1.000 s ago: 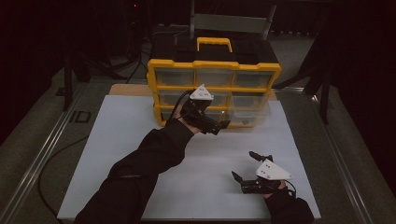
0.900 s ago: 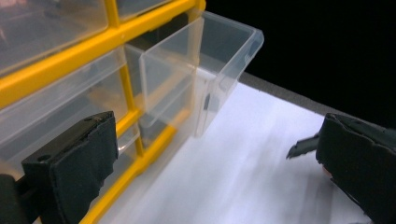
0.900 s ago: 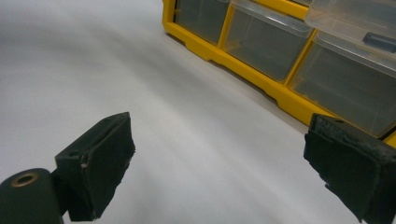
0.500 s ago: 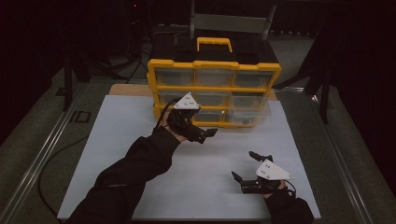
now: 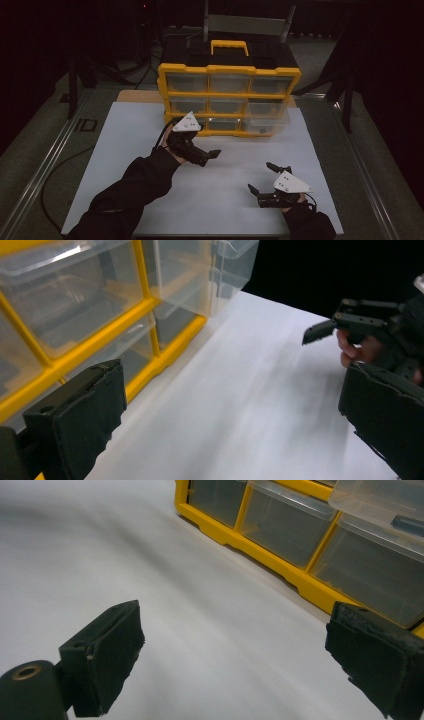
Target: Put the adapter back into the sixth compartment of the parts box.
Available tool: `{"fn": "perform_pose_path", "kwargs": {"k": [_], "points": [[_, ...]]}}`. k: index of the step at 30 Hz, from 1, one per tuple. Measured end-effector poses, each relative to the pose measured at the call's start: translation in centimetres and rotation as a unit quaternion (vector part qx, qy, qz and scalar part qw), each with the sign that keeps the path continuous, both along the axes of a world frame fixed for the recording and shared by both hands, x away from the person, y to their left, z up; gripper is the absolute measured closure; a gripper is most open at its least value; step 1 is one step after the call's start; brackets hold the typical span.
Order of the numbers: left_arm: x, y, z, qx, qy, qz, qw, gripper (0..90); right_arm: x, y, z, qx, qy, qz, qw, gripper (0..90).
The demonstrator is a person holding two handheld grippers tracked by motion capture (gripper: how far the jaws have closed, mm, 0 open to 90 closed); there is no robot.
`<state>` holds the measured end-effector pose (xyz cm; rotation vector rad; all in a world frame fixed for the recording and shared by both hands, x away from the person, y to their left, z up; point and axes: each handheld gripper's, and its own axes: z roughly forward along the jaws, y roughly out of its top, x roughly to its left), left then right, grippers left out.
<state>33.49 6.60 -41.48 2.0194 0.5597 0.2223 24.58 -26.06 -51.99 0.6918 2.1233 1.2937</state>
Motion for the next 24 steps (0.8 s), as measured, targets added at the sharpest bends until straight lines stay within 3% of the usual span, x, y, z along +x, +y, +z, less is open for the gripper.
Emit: {"fn": "perform_pose_path", "kwargs": {"k": [9,14,19,24], "points": [[-1.1,2.2,-2.2,-0.001,0.004,0.001,1.0000,0.3,0.0,0.1,-0.1,0.002,0.002,-0.002,1.0000,8.3],[-1.5,3.0,-2.8,-0.001,-0.003,0.004,1.0000,0.3,0.0,0.2,-0.1,0.001,0.001,-0.001,1.0000,8.3],[-2.5,4.0,-4.1,0.020,-0.007,0.002,0.9998,0.3,0.1,0.1,-0.1,-0.001,0.000,-0.001,1.0000,8.3],[-3.4,5.1,-5.0,0.023,-0.014,0.017,0.9995,0.3,0.0,0.2,-0.1,0.004,0.004,-0.003,1.0000,8.2]]}}
